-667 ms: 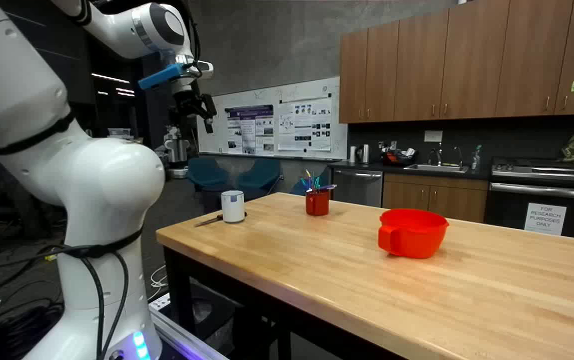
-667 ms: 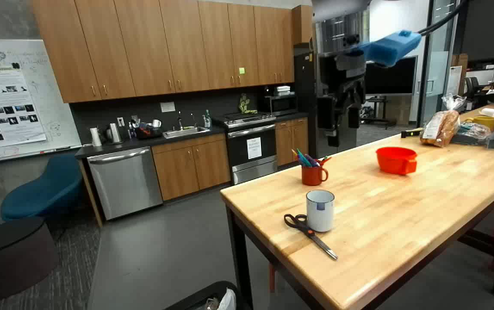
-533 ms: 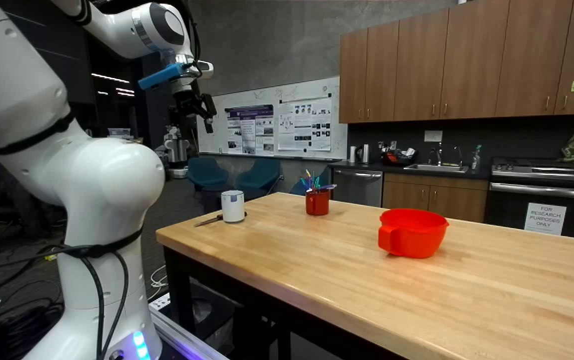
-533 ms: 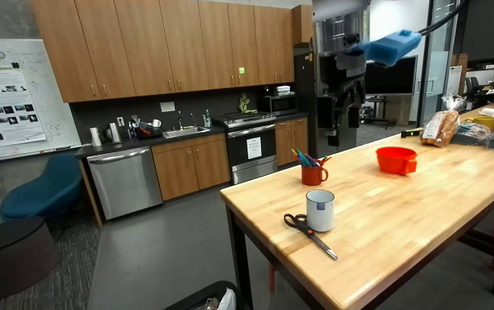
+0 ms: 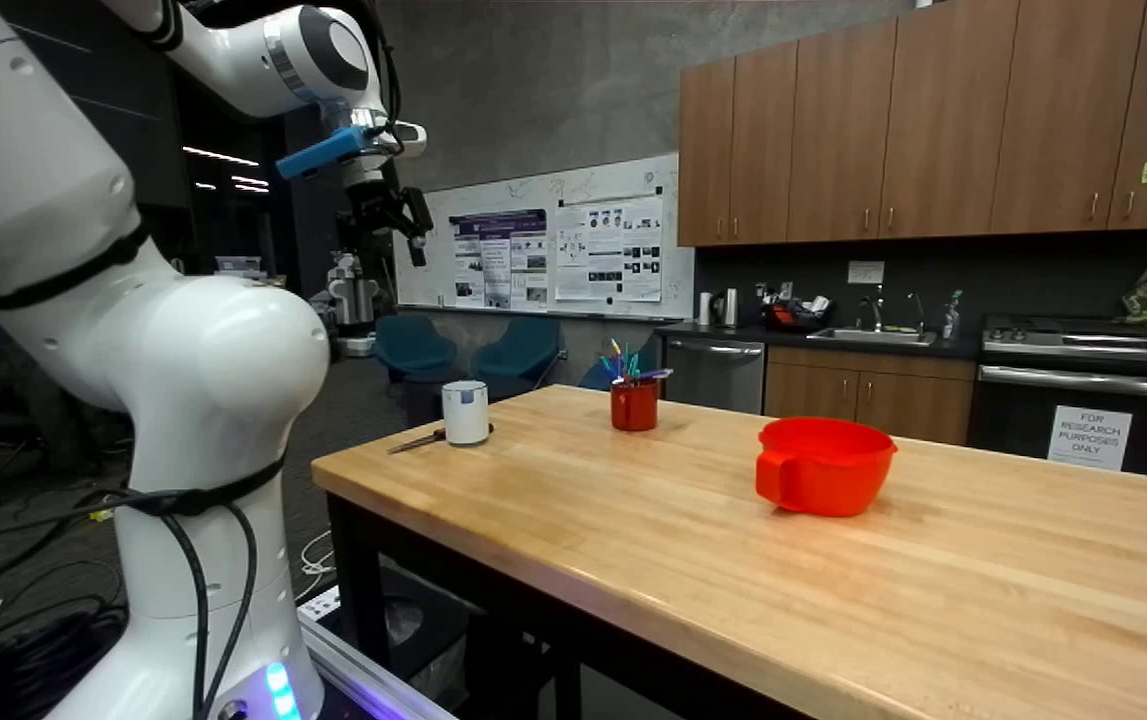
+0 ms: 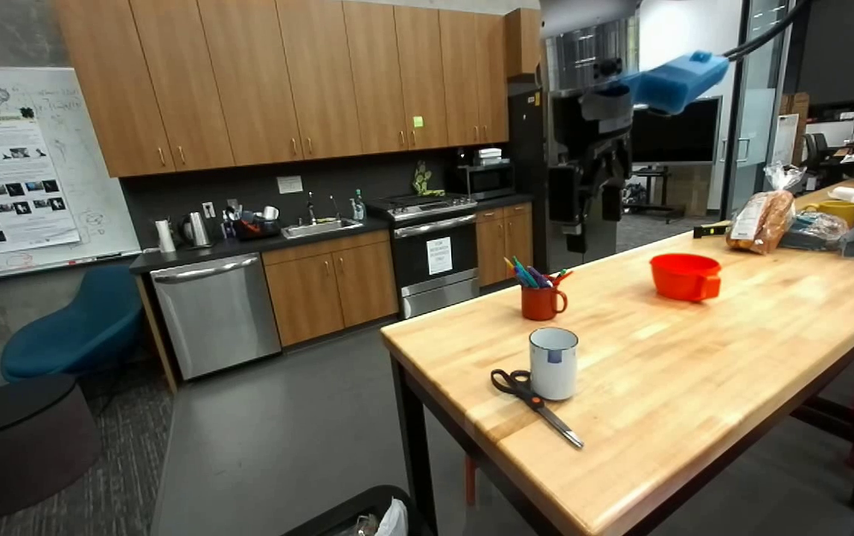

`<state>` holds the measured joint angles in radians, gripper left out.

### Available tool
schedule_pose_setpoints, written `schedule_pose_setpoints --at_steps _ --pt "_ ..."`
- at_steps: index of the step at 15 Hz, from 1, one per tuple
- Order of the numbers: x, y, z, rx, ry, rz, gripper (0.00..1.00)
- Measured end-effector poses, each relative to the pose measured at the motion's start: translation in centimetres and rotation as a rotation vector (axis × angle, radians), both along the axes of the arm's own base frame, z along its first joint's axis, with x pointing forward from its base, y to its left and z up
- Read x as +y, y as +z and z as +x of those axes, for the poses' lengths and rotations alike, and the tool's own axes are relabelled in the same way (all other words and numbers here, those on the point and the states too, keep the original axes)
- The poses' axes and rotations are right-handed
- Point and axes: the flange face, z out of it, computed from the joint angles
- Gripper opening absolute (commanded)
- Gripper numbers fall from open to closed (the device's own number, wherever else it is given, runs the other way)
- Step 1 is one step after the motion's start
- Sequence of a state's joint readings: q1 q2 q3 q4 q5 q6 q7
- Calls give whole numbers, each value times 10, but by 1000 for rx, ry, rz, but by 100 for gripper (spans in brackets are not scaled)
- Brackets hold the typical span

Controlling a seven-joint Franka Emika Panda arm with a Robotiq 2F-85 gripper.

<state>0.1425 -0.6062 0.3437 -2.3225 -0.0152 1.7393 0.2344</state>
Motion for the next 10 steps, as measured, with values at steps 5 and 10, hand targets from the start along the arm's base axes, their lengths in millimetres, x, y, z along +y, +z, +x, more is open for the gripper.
schedule_pose_setpoints --at_steps 5,10 --pt "-1 0 0 -1 0 -2 100" --pt "-20 -1 13 -1 -29 -7 100"
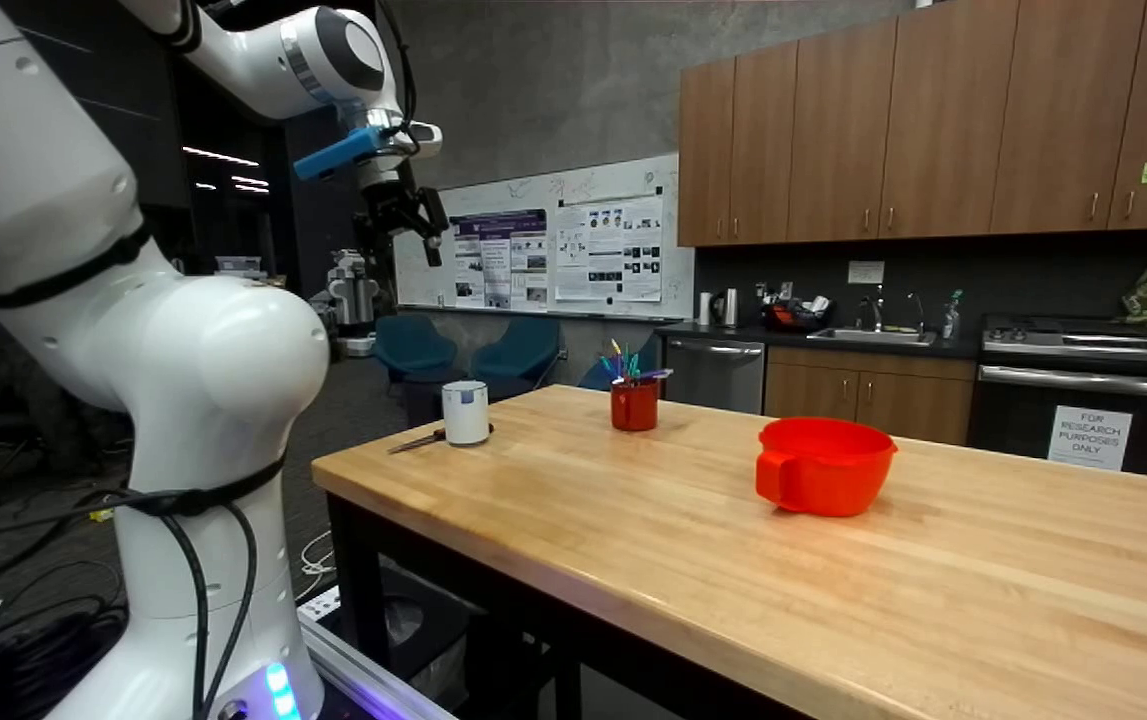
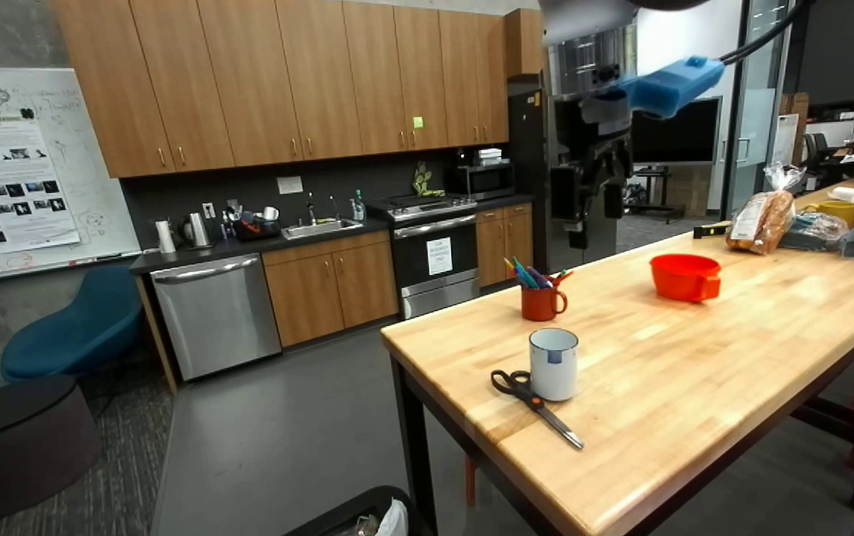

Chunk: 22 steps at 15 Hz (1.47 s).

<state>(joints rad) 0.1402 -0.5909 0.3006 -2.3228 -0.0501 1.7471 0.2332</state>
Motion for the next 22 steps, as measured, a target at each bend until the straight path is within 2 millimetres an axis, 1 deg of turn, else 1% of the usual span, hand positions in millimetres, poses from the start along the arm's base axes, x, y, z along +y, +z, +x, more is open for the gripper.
schedule_pose_setpoints --at_steps 3,6,12,17,22 --pt "-20 -2 14 -3 -36 -4 100" --pt "-44 -4 33 -17 -71 -1 100" --pt "-97 -8 83 -75 -112 36 100" --pt "-145 -12 125 -127 -148 53 100" --pt "-190 -19 164 -128 -206 61 100"
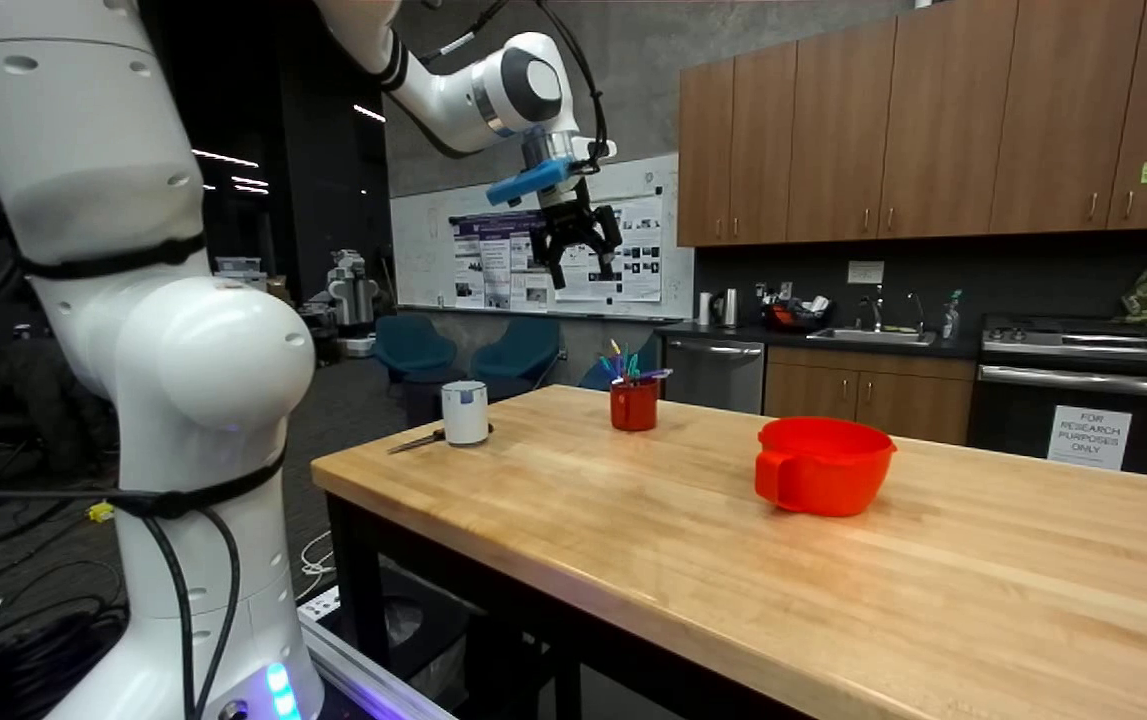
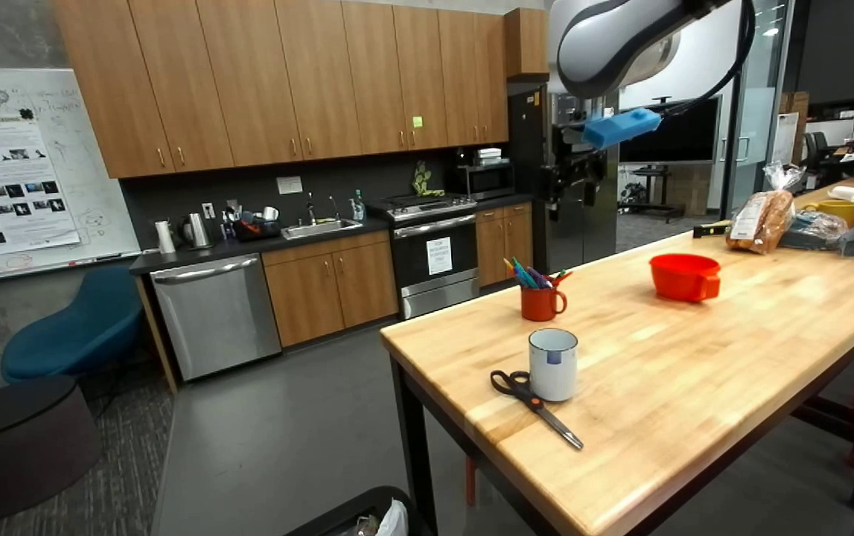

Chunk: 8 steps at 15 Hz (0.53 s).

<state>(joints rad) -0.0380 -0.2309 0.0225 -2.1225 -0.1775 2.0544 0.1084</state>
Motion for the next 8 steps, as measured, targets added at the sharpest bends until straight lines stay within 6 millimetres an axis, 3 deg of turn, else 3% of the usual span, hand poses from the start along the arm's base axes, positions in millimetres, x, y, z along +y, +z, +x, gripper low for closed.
schedule_pose_setpoints --at_steps 8 --pt "-52 -26 39 40 -96 11 100"
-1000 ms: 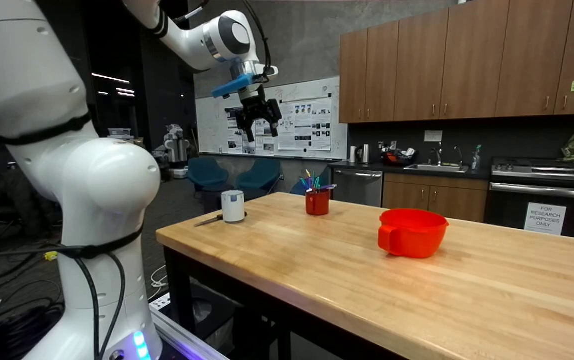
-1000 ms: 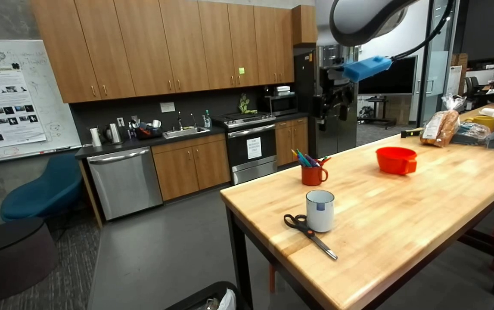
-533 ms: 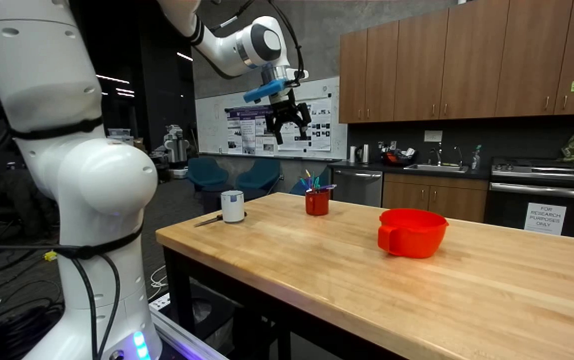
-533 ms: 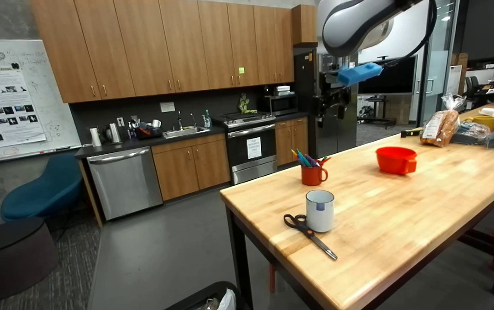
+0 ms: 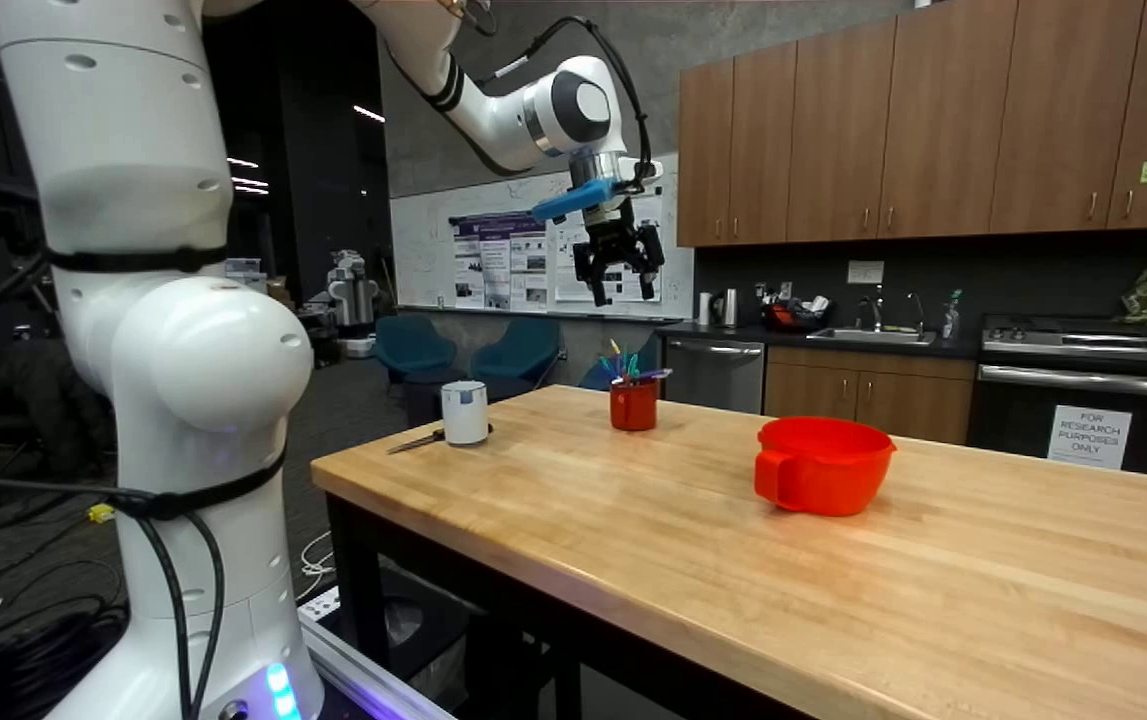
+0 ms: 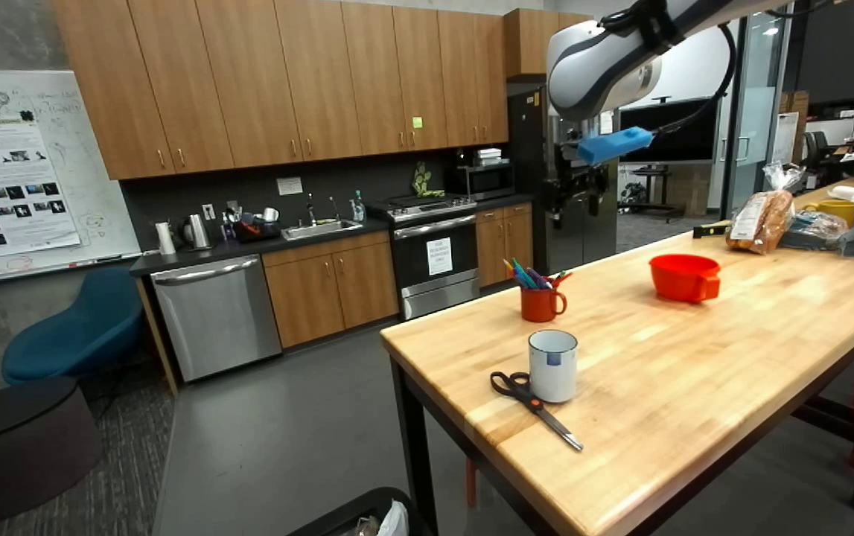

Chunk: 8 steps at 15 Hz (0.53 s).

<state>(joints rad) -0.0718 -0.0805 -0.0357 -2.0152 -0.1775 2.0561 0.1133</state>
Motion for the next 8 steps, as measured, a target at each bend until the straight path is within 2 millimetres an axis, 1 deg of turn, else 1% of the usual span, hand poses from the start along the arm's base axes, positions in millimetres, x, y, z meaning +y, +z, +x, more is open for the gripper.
schedule_pose_setpoints --at_steps 3,8 --pt "-4 -3 6 4 -7 0 100" --pt "-4 -2 7 0 -8 0 100"
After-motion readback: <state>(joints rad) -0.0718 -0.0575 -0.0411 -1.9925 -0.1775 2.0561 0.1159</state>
